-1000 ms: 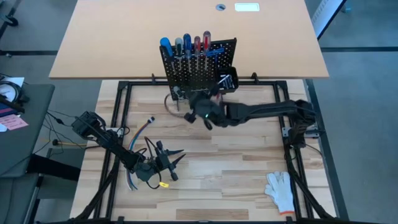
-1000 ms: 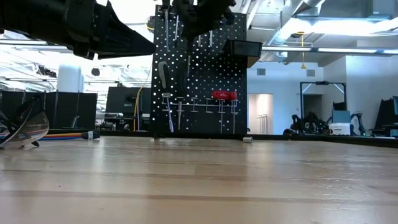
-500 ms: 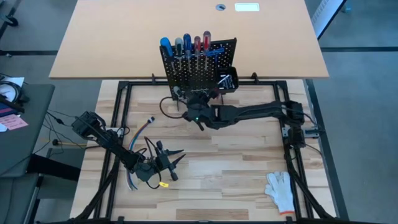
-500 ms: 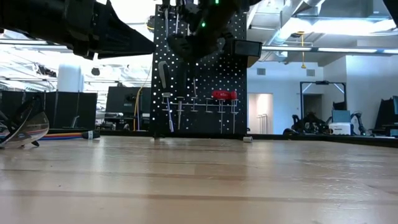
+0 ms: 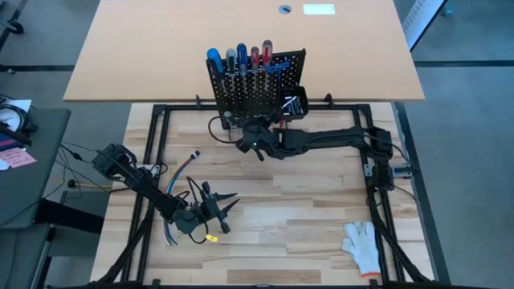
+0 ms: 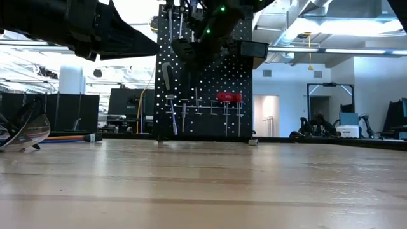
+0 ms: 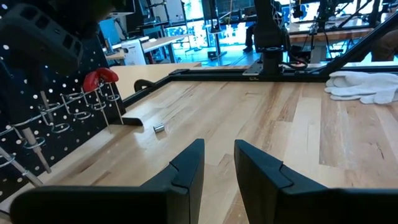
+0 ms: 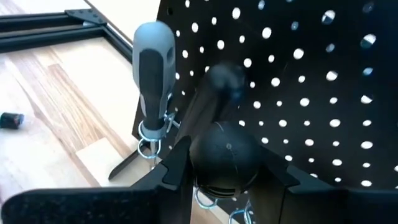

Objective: Hang tools onto peg board
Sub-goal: Hang the black screwdriver on the pegboard

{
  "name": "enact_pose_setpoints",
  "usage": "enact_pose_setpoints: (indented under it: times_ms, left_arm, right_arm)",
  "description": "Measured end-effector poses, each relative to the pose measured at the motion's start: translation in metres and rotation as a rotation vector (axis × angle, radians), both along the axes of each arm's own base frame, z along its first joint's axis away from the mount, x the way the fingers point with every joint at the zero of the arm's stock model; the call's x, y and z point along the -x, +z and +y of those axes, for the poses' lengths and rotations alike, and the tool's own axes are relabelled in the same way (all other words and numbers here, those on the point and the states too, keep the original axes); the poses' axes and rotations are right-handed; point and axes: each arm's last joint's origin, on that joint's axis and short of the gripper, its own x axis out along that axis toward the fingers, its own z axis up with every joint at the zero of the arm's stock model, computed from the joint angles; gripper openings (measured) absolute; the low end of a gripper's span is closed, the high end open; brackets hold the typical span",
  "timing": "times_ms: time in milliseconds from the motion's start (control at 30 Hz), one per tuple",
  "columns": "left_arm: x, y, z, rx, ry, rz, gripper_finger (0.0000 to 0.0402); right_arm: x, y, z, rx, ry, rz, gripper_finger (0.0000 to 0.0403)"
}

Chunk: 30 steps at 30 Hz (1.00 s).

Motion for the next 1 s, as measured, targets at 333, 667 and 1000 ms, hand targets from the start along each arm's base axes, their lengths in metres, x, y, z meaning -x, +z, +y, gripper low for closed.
enact_pose_setpoints:
  times_ms: [333, 667, 1000]
  left_arm:
    - [0.000, 0.000, 0.000, 0.003, 0.000, -0.002, 0.0082]
    - [0.000, 0.000, 0.000, 0.004, 0.000, -0.002, 0.0082]
    - [0.000, 0.000, 0.000, 0.004, 0.000, -0.002, 0.0082]
  right_arm:
    - [0.004, -0.005, -0.009, -0.072, -0.003, 0.004, 0.0122]
    - [0.007, -0.008, -0.022, -0.151, -0.014, -0.015, 0.0128]
    - [0.009, -0.010, -0.024, -0.136, 0.018, 0.057, 0.0194]
